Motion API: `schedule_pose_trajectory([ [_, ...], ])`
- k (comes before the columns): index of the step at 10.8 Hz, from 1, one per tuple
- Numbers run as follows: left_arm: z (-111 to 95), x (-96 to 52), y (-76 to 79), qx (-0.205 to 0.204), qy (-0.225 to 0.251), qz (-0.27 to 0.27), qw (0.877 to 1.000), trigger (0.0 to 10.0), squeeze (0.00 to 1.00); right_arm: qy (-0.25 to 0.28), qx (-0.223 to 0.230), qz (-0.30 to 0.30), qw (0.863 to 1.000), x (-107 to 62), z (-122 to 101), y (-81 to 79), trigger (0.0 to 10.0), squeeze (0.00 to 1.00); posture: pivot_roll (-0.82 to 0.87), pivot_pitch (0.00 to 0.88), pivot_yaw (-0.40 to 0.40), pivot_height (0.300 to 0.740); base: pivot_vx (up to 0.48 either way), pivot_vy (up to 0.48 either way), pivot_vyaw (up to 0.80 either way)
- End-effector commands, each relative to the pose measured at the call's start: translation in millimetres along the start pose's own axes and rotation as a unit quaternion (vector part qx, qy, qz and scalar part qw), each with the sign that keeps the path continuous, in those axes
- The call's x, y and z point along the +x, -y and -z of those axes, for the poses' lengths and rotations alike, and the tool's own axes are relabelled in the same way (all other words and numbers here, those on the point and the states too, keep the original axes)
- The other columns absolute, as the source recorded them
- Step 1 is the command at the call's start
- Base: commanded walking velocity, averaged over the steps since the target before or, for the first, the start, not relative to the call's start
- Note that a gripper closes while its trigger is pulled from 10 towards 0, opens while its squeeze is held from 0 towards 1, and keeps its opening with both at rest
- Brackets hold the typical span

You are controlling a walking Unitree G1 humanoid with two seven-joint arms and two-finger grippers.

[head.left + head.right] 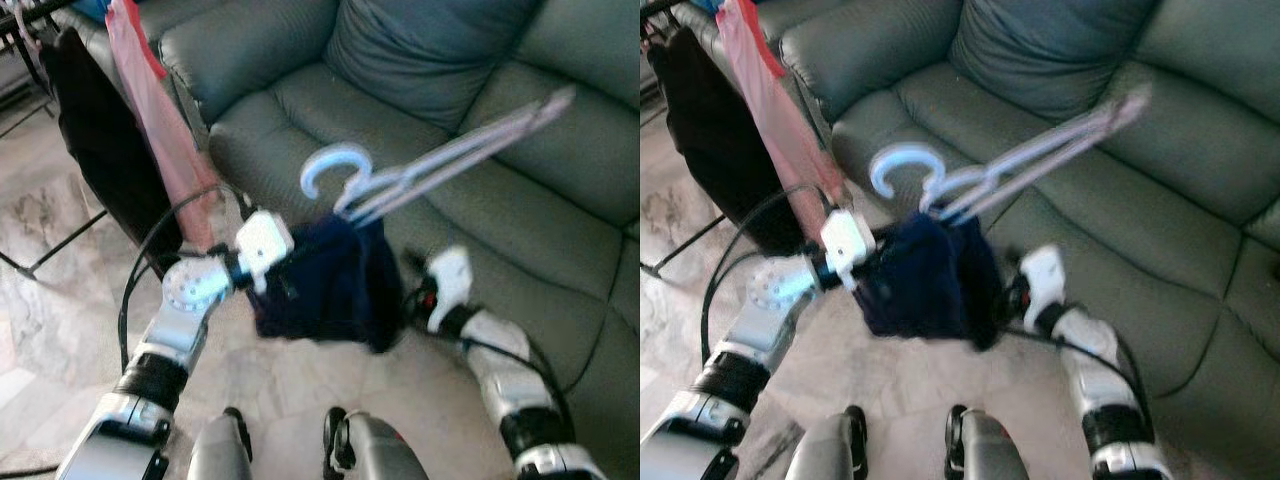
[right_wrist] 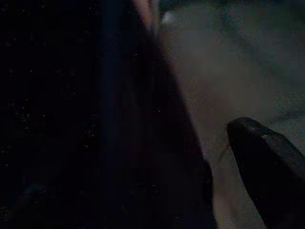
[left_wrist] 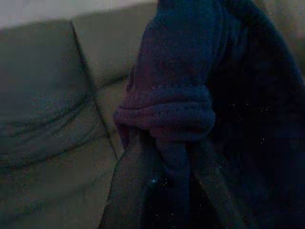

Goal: Hang hanger

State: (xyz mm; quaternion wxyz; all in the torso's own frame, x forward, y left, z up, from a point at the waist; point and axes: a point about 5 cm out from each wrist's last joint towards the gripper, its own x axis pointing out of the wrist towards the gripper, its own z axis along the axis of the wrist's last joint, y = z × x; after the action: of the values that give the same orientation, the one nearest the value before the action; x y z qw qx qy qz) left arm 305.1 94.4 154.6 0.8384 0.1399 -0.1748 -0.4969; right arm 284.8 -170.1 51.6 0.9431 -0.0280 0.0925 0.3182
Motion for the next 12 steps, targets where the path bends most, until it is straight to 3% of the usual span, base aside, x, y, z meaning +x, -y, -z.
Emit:
schedule_pose_trajectory([
  [1, -21, 10.1, -4.6, 0.011, 0.044, -0.005, 0.999, 0.0, 0.00, -0.050, 0.013, -0.010, 0.999, -3.1, 18, -4.3, 10.0, 0.00, -0.03, 0.208, -0.051, 0.740, 0.000, 0.000, 0.00],
  [2, -29, 14.2, -6.0, 0.011, 0.060, -0.008, 0.998, 0.0, 0.00, -0.074, 0.017, -0.006, 0.997, -4.1, 27, -5.3, 10.0, 0.00, -0.02, 0.206, -0.052, 0.740, 0.000, 0.000, 0.00],
  [4, -64, 23.7, -22.9, 0.002, 0.128, -0.045, 0.991, 0.0, 0.00, -0.122, 0.079, 0.047, 0.988, -11.9, 49, 2.7, 10.0, 0.00, -0.01, 0.204, -0.054, 0.740, 0.000, 0.000, 0.00],
  [6, -75, 21.1, -31.1, -0.004, 0.134, -0.063, 0.989, 0.0, 0.00, -0.136, 0.087, 0.111, 0.981, -22.2, 53, 19.1, 10.0, 0.00, -0.01, 0.206, -0.052, 0.740, 0.000, 0.000, 0.00],
  [7, -70, 16.7, -34.7, -0.001, 0.120, -0.074, 0.990, 0.0, 0.00, -0.139, 0.081, 0.158, 0.974, -28.6, 54, 30.1, 0.0, 0.00, -0.01, 0.206, -0.052, 0.740, 0.000, 0.000, 0.00],
  [8, -65, 9.4, -40.7, 0.003, 0.106, -0.089, 0.990, 0.0, 0.00, -0.131, 0.100, 0.251, 0.954, -43.2, 53, 51.4, 0.0, 0.00, -0.02, 0.206, -0.053, 0.740, 0.000, 0.000, 0.00],
  [10, -50, -10.5, -50.0, -0.001, 0.060, -0.108, 0.992, 0.0, 0.00, -0.037, 0.132, 0.450, 0.882, -78.3, 24, 104.5, 0.0, 0.00, -0.03, 0.209, -0.051, 0.740, 0.000, 0.000, 0.00],
  [11, -37, -22.8, -48.3, -0.030, 0.028, -0.088, 0.995, 0.0, 0.00, 0.050, 0.121, 0.521, 0.843, -92.3, -12, 132.4, 0.0, 0.00, -0.03, 0.209, -0.051, 0.740, 0.000, 0.000, 0.00],
  [12, -28, -33.2, -45.5, -0.051, 0.005, -0.069, 0.996, 0.0, 0.00, 0.094, 0.104, 0.541, 0.829, -96.0, -37, 145.5, 0.0, 0.00, -0.03, 0.209, -0.051, 0.740, 0.000, 0.000, 0.00],
])
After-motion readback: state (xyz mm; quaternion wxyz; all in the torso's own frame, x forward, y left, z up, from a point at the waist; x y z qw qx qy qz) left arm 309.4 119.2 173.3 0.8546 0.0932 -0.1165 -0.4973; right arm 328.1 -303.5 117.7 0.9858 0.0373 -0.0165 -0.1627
